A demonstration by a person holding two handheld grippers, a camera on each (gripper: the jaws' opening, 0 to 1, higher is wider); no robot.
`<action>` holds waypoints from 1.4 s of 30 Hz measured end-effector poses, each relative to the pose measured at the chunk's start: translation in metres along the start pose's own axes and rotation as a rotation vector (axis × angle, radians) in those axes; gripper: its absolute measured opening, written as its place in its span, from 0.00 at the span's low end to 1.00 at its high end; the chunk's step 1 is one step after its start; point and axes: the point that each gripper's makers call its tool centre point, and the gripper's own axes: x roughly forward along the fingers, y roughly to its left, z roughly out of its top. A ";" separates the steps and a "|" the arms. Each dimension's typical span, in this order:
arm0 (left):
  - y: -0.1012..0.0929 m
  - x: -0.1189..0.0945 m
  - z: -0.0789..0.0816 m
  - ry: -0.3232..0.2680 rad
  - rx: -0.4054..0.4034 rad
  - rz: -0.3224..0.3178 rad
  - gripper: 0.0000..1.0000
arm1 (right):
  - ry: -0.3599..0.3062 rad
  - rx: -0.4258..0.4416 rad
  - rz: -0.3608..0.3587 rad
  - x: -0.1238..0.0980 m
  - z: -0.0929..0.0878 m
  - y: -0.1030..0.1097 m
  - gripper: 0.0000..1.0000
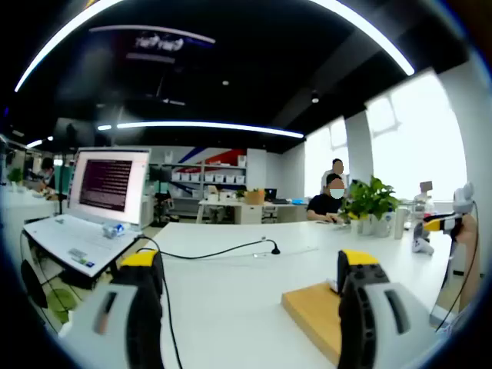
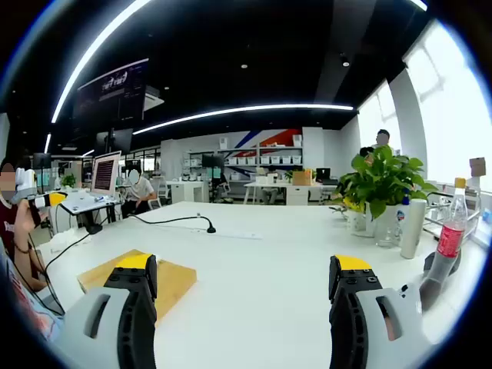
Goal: Pick up the toothpaste unscrew the cap squeeze it onto the small board screw the cap back on and return it to the table
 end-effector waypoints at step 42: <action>-0.004 0.003 -0.005 0.021 0.002 -0.013 1.00 | -0.034 -0.037 0.053 0.009 0.017 0.020 0.97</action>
